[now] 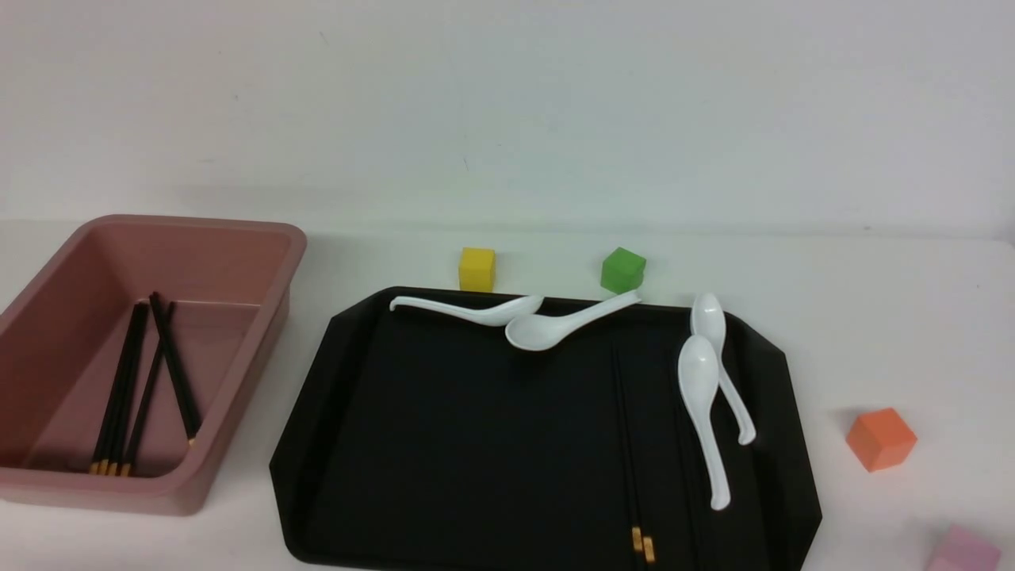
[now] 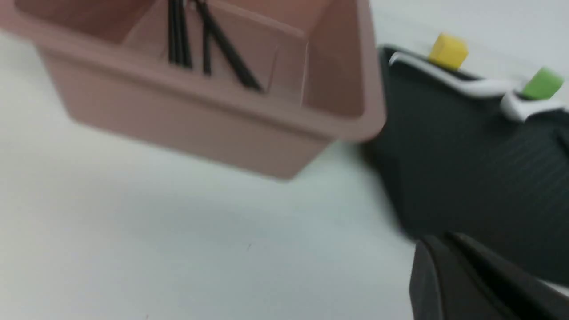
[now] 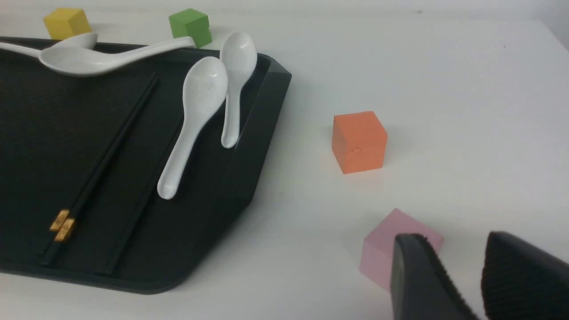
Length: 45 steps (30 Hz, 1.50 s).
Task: On white tablecloth take chopsticks from black tray and put them in box.
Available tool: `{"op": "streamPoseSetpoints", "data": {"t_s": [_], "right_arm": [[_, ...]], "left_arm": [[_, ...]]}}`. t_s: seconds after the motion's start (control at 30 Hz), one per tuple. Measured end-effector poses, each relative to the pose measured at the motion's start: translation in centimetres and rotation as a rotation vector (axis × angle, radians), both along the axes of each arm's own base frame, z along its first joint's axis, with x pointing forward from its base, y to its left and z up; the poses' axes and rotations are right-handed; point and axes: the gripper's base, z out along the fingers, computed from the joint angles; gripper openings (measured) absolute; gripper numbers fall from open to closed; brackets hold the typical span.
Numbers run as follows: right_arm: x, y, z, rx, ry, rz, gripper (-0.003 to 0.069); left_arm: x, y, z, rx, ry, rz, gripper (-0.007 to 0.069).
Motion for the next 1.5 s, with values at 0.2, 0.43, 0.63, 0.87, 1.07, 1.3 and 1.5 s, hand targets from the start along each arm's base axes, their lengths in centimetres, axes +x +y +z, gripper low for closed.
{"op": "streamPoseSetpoints", "data": {"t_s": [0.2, 0.43, 0.63, 0.87, 1.07, 1.3, 1.5], "right_arm": [[0.0, 0.0, 0.0, 0.0, 0.0, 0.0, 0.0242], [0.0, 0.0, 0.0, 0.0, 0.0, 0.0, 0.0242], [0.0, 0.0, 0.0, 0.0, 0.0, 0.0, 0.0242], [0.0, 0.0, 0.0, 0.0, 0.0, 0.0, 0.0242], [0.0, 0.0, 0.0, 0.0, 0.0, 0.0, 0.0242], [0.0, 0.0, 0.0, 0.0, 0.0, 0.0, 0.0242], [0.0, 0.0, 0.0, 0.0, 0.0, 0.0, 0.0242]], "left_arm": [[0.05, 0.0, -0.39, -0.003, 0.004, 0.002, 0.0006], [0.07, 0.0, -0.36, -0.003, -0.001, 0.002, 0.0012], [0.07, 0.0, -0.36, -0.003, -0.001, 0.002, 0.0019], [0.07, 0.01, -0.36, -0.001, -0.002, 0.002, 0.0027], [0.07, 0.02, -0.36, 0.003, -0.002, 0.002, 0.0033], [0.07, 0.03, -0.36, 0.004, -0.002, 0.002, 0.004], [0.07, 0.03, -0.36, 0.004, -0.002, 0.002, 0.0042]]}}
